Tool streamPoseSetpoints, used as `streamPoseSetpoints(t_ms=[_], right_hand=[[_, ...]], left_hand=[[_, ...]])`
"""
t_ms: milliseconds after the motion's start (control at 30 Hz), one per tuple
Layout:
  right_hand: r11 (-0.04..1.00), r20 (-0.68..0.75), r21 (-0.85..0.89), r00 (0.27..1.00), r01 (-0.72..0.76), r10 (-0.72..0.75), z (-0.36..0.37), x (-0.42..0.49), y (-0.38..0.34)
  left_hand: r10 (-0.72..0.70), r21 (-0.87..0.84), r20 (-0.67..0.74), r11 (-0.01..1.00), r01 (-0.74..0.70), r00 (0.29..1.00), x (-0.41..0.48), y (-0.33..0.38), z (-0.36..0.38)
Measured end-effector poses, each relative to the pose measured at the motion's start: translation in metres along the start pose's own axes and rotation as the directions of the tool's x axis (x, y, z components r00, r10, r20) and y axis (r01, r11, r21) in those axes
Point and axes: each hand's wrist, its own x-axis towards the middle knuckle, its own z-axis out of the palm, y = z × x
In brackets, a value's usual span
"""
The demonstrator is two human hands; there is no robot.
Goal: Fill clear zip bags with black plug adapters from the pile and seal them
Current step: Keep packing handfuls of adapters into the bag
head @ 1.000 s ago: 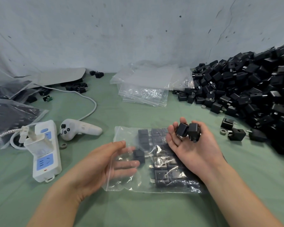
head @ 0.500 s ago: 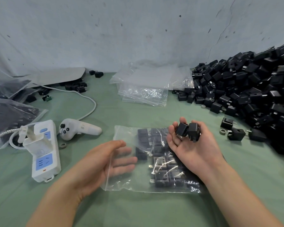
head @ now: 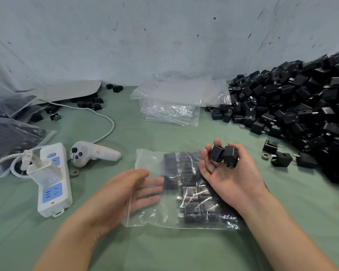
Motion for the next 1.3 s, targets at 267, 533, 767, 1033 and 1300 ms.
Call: streamPoseSetpoints(t_ms=[267,533,767,1033,1300], right_hand=[[0.999,0.023,0.029,1.0,-0.015,0.014,0.003,-0.004,-0.001],[0.99,0.129,-0.043,0.982,-0.135,0.14,0.024,-0.018,0.013],[0.957,0.24,-0.254,0.949,-0.141,0.204,0.037,-0.029,0.03],[0.967,0.164,-0.167,0.962,-0.192,0.219,0.039,-0.029,0.018],[0.995,0.02,-0.067,0.997,-0.079,0.08,0.027,-0.02,-0.003]], left_hand=[[0.552,0.53,-0.42,0.793,-0.299,0.72,0.004,0.003,0.003],[0.802,0.709,0.086,0.367,-0.602,0.591,-0.012,-0.001,0.053],[0.75,0.8,0.252,0.194,-0.567,0.611,-0.015,-0.012,0.063],[0.694,0.639,-0.324,0.662,-0.392,0.643,-0.03,0.014,0.004],[0.398,0.682,-0.327,0.727,-0.077,0.857,-0.036,-0.002,-0.016]])
